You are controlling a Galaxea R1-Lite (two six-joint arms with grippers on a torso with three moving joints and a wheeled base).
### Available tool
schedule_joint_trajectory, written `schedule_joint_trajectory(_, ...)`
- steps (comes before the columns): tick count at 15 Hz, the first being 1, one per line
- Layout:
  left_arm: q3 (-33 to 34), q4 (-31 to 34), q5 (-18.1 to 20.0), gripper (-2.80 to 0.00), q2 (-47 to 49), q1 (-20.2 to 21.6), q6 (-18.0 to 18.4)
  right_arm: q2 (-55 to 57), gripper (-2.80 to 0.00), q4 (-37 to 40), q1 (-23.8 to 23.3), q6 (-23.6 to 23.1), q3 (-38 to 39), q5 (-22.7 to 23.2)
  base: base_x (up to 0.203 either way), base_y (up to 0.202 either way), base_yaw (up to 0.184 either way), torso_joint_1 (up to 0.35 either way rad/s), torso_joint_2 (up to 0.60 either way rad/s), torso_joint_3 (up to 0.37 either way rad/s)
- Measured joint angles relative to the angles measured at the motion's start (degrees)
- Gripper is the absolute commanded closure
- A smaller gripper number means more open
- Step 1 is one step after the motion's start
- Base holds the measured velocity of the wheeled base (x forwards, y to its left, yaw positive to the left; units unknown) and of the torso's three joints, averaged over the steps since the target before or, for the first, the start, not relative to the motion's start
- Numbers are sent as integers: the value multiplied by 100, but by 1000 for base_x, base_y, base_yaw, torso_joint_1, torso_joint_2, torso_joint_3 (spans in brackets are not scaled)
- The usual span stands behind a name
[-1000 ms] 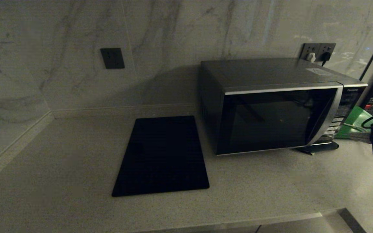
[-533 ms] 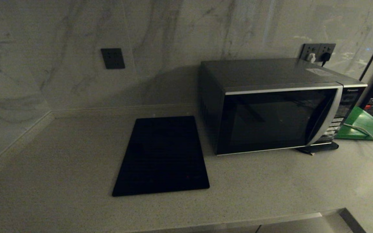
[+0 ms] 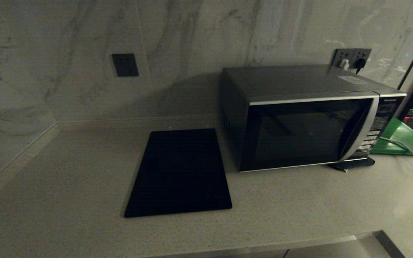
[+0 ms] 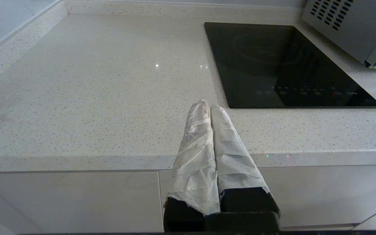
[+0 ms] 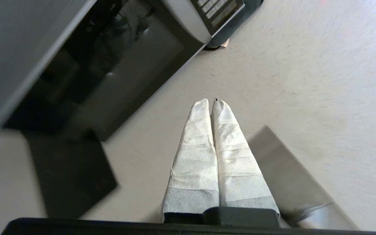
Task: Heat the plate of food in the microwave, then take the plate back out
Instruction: Open the microwave oven
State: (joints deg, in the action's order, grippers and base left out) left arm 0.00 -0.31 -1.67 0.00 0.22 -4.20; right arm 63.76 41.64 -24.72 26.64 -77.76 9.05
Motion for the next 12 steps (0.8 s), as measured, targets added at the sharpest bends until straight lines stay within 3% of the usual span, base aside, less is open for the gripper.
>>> schedule_joint_trajectory(2, 0, 1, 2, 0, 0, 1, 1, -667, 0, 187, 563, -200, 93, -754, 0, 0, 0, 0, 0, 0)
schedule_joint_trajectory(5, 0, -1, 4, 0, 0, 2, 2, -1891, 0, 275, 1108, -649, 438, -1513, 0, 0, 0, 0, 0, 0)
schedule_joint_trajectory(9, 0, -2, 4, 0, 0, 2, 4, -3687, 0, 624, 1505, -1438, 1069, -1983, 0, 0, 0, 0, 0, 0)
schedule_joint_trajectory(12, 0, -2, 5, 0, 0, 2, 3, -4462, 0, 1328, 1890, -1687, 1278, -2237, 0, 0, 0, 0, 0, 0)
